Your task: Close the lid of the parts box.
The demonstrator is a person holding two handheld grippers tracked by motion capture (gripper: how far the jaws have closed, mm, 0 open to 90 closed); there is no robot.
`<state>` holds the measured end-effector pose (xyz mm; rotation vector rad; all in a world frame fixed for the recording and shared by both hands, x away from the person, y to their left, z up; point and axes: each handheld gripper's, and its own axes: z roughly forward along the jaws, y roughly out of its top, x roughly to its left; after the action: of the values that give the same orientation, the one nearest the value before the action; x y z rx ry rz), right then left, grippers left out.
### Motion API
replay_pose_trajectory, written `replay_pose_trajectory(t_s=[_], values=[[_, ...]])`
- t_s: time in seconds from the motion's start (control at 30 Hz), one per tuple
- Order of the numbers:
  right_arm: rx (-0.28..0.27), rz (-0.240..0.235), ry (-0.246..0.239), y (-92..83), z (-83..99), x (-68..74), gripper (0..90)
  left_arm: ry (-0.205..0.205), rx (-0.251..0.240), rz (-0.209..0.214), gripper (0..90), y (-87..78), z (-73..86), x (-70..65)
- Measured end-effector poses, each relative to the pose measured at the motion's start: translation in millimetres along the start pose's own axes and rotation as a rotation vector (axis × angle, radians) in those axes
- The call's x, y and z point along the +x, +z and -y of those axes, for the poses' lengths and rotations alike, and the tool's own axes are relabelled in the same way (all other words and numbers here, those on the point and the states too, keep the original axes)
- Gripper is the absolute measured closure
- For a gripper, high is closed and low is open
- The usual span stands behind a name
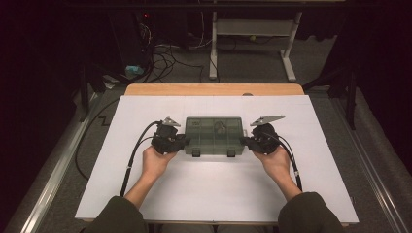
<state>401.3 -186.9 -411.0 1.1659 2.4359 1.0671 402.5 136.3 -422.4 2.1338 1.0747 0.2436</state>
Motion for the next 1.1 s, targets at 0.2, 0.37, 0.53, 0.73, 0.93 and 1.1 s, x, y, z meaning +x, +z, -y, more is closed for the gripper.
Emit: replay_pose_trajectory(t_s=[0.2,0.37,0.53,0.73,0.93,1.1], values=[[0.01,0.001,-0.005,2.8,1.9,0.4,90.0,0.012,-0.003,-0.013,68.3,0.1,-0.1,-1.1],[0.008,0.016,-0.024,3.5,2.0,2.0,90.0,0.022,-0.001,-0.024,68.5,1.2,-0.3,-2.0],[-0.004,0.03,-0.014,7.8,-0.4,0.3,90.0,0.021,0.006,-0.012,68.3,1.5,-1.3,0.1],[-0.006,0.036,-0.01,8.8,-0.6,0.6,90.0,0.025,0.001,-0.026,68.4,2.4,-1.1,-1.2],[-0.001,0.028,-0.01,8.5,-0.7,0.9,90.0,0.024,-0.002,-0.03,68.9,2.9,-1.4,-1.4],[-0.001,0.026,-0.007,15.7,-3.9,1.8,90.0,0.029,0.019,-0.048,69.5,6.9,-2.9,-1.7]])
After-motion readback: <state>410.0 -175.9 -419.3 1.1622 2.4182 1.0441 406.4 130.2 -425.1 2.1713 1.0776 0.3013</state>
